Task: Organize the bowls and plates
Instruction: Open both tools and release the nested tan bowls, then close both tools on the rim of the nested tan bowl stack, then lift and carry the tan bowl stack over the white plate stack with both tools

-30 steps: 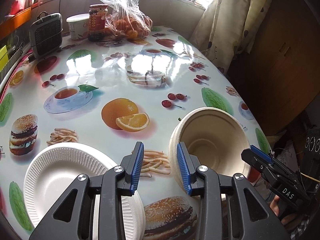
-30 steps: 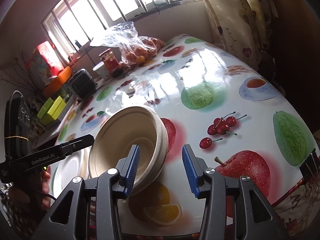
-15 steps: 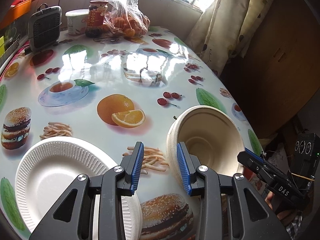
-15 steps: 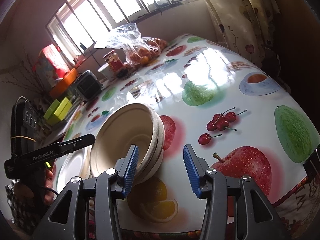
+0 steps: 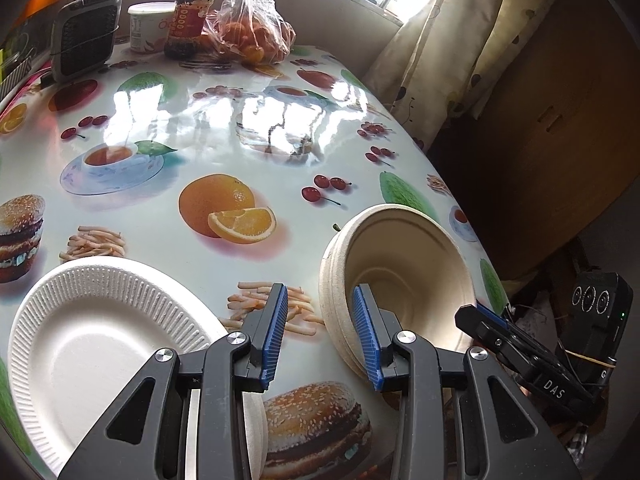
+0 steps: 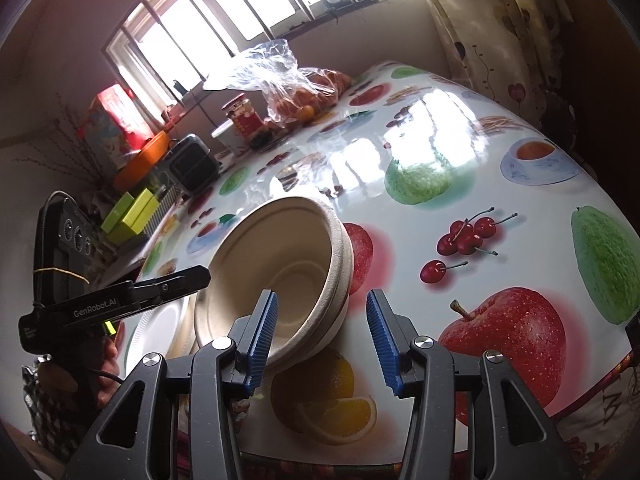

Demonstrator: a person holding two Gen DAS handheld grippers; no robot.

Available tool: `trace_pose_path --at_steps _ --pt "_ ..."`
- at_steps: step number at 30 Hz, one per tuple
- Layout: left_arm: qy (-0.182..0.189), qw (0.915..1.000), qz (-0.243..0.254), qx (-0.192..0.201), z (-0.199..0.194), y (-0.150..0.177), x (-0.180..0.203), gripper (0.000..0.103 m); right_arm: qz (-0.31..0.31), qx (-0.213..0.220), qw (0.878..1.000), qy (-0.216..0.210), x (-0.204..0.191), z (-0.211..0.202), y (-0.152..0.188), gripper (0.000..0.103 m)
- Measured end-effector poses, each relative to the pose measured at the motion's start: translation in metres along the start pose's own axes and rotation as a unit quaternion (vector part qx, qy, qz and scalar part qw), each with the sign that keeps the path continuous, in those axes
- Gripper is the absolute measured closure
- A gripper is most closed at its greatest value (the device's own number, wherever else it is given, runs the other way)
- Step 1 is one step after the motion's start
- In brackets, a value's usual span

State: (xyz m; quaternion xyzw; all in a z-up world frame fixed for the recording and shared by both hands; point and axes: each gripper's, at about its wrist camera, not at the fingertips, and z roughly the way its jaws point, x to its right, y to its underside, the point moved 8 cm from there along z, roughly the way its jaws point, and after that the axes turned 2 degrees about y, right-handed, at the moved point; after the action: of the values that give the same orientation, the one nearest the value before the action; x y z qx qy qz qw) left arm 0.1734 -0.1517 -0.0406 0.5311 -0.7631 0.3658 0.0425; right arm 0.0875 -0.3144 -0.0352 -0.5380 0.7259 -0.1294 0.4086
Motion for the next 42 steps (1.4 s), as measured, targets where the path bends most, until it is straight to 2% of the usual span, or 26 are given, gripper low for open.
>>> trace_pose_path --at_steps 5,7,12,15,42 --pt "0.003 1.0000 0.003 0.000 -0.0004 0.0009 0.0019 0.068 0.002 0.002 1.000 -0.002 0.0015 -0.0004 -0.0011 0.058" --pt "0.004 1.0000 0.004 0.000 -0.0001 0.0010 0.0026 0.068 0.005 0.002 1.000 -0.004 0.0022 -0.0007 -0.0016 0.061" --pt "0.007 0.9999 0.003 -0.007 0.0035 0.0035 0.0039 0.080 0.009 0.000 1.000 -0.007 0.0035 0.0006 -0.0019 0.074" --pt "0.009 0.9999 0.003 -0.008 0.0049 0.0043 0.0054 0.084 0.010 0.000 1.000 -0.010 0.0028 0.0011 -0.0016 0.077" --pt "0.015 0.9999 -0.002 -0.006 -0.0007 0.0023 0.0073 0.087 0.013 0.007 1.000 -0.003 0.0038 -0.0034 -0.0074 0.077"
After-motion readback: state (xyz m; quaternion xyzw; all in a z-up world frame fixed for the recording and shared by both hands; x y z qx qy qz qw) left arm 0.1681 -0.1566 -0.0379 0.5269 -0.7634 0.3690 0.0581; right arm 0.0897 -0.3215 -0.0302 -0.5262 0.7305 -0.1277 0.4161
